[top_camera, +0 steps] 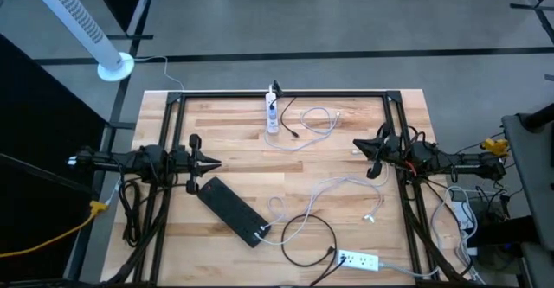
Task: Plug in charger cables
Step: Return to Home Position
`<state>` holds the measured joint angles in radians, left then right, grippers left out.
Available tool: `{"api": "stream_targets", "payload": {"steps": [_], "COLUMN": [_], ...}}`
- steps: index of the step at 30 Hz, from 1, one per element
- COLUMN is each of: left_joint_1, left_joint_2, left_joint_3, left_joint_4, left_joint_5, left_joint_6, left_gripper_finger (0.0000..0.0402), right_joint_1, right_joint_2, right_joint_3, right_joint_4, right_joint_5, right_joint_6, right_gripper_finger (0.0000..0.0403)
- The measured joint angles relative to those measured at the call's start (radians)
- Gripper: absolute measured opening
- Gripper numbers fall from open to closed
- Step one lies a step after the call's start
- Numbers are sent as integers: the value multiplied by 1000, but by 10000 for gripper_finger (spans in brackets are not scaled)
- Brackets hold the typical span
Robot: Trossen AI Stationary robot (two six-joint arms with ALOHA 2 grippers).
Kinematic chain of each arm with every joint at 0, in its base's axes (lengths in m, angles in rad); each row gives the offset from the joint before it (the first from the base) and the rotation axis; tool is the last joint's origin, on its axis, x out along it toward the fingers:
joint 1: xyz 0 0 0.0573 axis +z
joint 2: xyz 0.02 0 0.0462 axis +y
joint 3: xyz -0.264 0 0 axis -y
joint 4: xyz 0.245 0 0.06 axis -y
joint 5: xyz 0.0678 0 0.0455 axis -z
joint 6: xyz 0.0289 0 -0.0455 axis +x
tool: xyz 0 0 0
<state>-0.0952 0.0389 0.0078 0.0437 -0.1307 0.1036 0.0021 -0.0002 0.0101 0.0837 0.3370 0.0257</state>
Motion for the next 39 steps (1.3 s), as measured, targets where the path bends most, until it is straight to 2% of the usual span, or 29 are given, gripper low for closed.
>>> {"api": "stream_targets", "payload": {"steps": [11, 15, 20, 25, 27, 30, 33, 39], "left_joint_1": [0, 0, 0, 0, 0, 0, 0, 0], "left_joint_2": [0, 0, 0, 0, 0, 0, 0, 0], "left_joint_3": [0, 0, 0, 0, 0, 0, 0, 0], "left_joint_4": [0, 0, 0, 0, 0, 0, 0, 0], "left_joint_5": [0, 0, 0, 0, 0, 0, 0, 0], "left_joint_6": [0, 0, 0, 0, 0, 0, 0, 0], "left_gripper_finger": [25, 25, 25, 25, 25, 25, 25, 25], "right_joint_1": [12, 76, 124, 106, 86, 60, 54, 54], "right_joint_2": [0, 0, 0, 0, 0, 0, 0, 3], "right_joint_3": [0, 0, 0, 0, 0, 0, 0, 0], "right_joint_4": [2, 1, -1, -5, -5, -5, -4, -4], "right_joint_5": [-22, -166, -194, -391, -384, -313, -310, -310], "right_joint_6": [0, 0, -1, -15, -47, -149, -239, -261], "right_gripper_finger": [0, 0, 0, 0, 0, 0, 0, 0]}}
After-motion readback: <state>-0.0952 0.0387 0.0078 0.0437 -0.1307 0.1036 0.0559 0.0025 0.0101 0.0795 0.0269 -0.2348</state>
